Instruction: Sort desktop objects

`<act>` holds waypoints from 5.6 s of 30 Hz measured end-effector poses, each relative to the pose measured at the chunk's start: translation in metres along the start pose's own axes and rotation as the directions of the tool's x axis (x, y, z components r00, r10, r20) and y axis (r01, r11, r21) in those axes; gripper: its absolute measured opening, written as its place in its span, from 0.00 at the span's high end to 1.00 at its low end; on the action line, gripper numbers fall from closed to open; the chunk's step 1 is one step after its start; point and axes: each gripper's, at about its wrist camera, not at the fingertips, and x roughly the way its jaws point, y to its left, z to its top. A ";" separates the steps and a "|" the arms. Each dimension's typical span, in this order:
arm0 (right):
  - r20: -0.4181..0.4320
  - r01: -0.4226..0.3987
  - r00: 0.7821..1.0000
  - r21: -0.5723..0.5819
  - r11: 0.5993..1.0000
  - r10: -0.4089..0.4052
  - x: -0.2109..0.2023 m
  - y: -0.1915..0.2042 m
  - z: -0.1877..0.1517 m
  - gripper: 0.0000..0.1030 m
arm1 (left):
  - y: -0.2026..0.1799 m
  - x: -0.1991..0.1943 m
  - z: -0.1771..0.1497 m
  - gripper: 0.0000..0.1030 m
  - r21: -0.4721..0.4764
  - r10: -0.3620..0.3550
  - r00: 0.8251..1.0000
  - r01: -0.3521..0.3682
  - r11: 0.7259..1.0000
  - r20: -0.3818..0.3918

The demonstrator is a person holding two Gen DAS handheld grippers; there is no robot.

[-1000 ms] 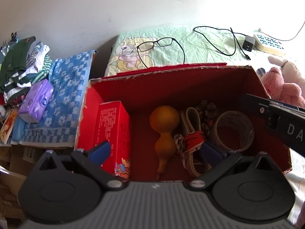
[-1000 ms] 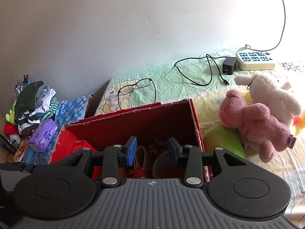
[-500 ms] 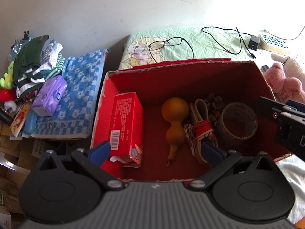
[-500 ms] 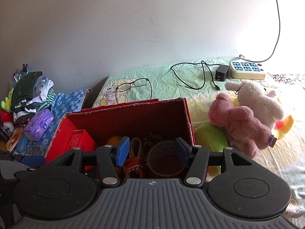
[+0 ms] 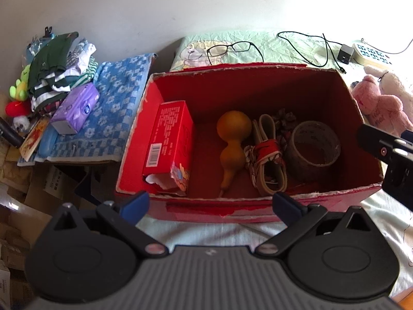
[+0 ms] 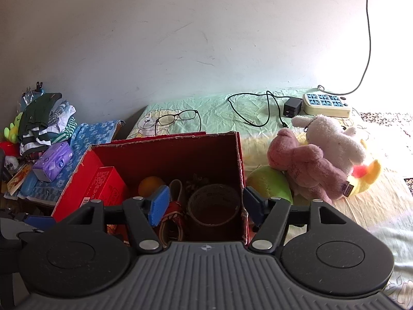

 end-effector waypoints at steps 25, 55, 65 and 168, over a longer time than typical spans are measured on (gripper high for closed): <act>-0.175 0.021 0.984 -0.077 0.997 -0.034 -0.017 -0.057 -0.063 0.22 | -0.062 -0.001 -0.084 0.01 -0.076 0.009 0.991 -0.019 0.997 -0.133; -0.295 0.007 0.954 -0.150 0.989 -0.051 0.006 -0.029 -0.071 0.18 | -0.035 0.030 -0.096 0.01 -0.117 0.075 0.969 -0.105 0.988 -0.235; -0.301 -0.059 0.954 -0.180 0.982 0.002 0.010 0.002 -0.061 0.19 | 0.000 0.023 -0.089 0.01 -0.163 0.088 0.970 -0.126 0.979 -0.226; -0.500 0.005 0.866 0.066 0.998 0.029 0.171 0.019 0.058 0.47 | 0.023 0.119 0.060 0.24 -0.039 -0.171 0.950 0.166 0.985 -0.261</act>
